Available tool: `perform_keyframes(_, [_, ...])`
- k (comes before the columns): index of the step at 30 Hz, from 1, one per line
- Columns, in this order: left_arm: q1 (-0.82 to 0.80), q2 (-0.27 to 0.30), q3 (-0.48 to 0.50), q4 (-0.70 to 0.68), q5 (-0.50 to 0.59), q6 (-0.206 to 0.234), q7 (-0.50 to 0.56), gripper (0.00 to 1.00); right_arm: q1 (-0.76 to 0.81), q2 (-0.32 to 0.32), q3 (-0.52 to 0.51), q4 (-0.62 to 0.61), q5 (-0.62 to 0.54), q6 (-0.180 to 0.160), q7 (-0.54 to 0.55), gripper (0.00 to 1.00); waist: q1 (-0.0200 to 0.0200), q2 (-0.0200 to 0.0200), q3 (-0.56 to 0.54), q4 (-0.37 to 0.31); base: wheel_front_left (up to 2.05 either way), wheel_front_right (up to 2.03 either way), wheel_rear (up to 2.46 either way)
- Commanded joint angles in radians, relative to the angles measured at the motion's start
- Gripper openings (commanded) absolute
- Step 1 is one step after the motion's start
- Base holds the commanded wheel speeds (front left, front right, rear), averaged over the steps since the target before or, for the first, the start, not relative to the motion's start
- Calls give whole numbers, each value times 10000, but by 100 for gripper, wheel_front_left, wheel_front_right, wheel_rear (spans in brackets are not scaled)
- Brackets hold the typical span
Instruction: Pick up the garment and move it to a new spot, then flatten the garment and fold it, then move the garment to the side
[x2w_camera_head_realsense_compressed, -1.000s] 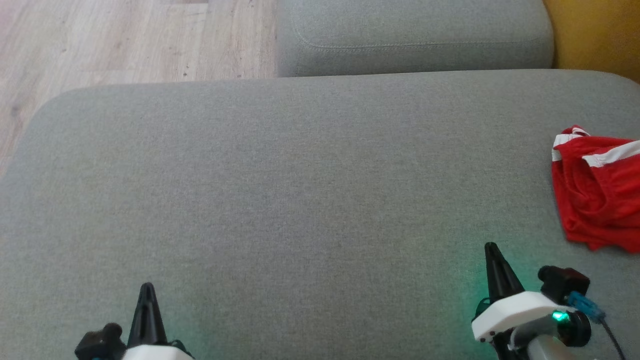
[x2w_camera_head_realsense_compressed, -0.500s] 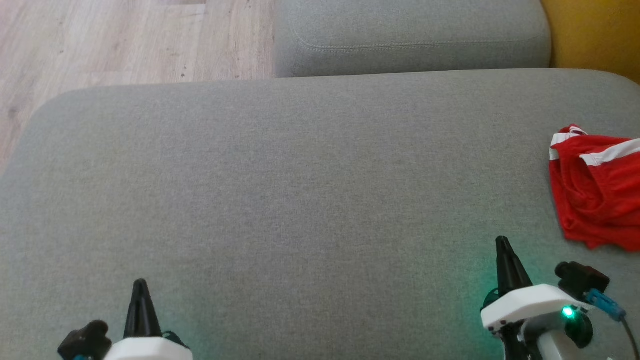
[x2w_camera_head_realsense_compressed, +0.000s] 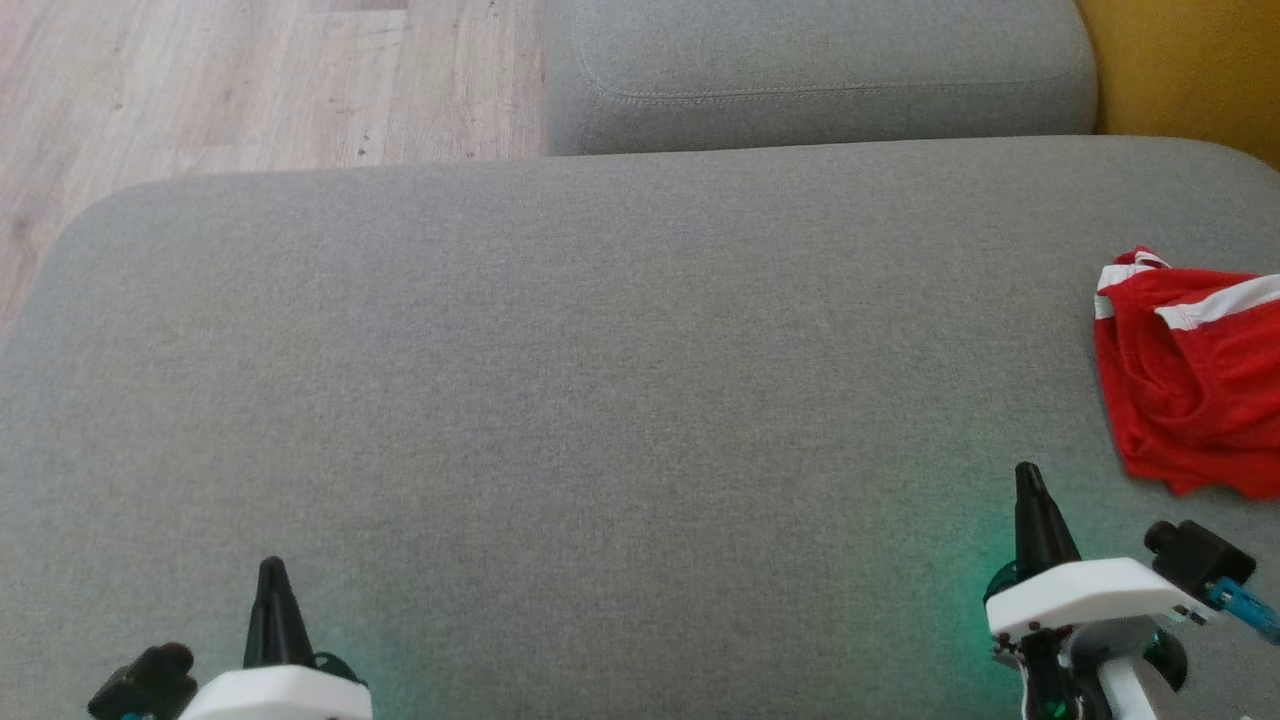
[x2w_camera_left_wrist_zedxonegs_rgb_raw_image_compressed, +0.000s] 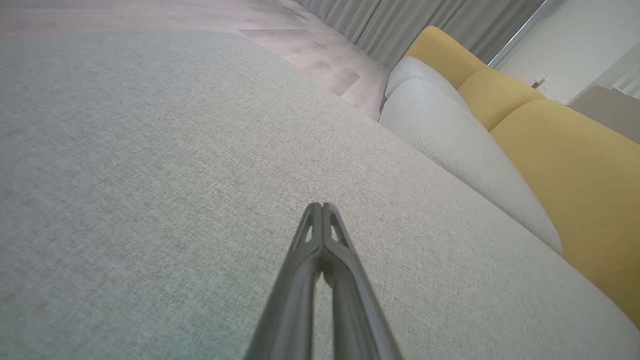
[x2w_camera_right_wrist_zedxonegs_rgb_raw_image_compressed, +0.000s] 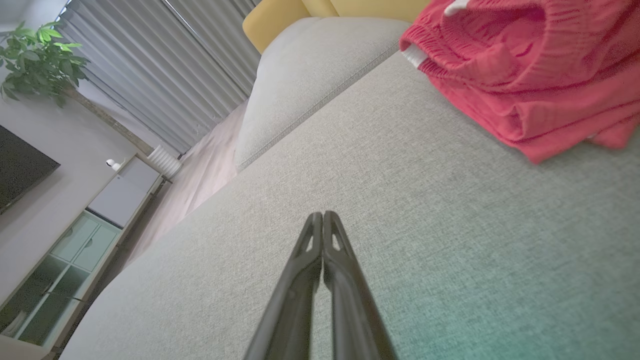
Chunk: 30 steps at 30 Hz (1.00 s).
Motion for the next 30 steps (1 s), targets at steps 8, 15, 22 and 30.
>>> perform_keyframes(8, [-603, 43, 325, -436, -1004, -121, 270, 0, -377, -31, -120, -595, 1013, 28, 255, 0, 0, 0, -3, -29, 0, 0, 0])
perform_keyframes(15, [-667, 47, 392, -524, -1781, -189, 477, 0, -354, -33, -232, -785, 1780, 32, 457, 0, 0, 0, -5, -55, 0, 0, 0])
perform_keyframes(22, [-731, 51, 458, -611, -2555, -257, 683, 0, -331, -34, -344, -975, 2542, 35, 657, 0, 0, 0, -8, -81, 0, 0, 0])
perform_keyframes(30, [-796, 55, 525, -699, -3331, -324, 890, 0, -309, -35, -456, -1165, 3308, 39, 858, 0, 0, 0, -11, -108, 0, 0, 0])
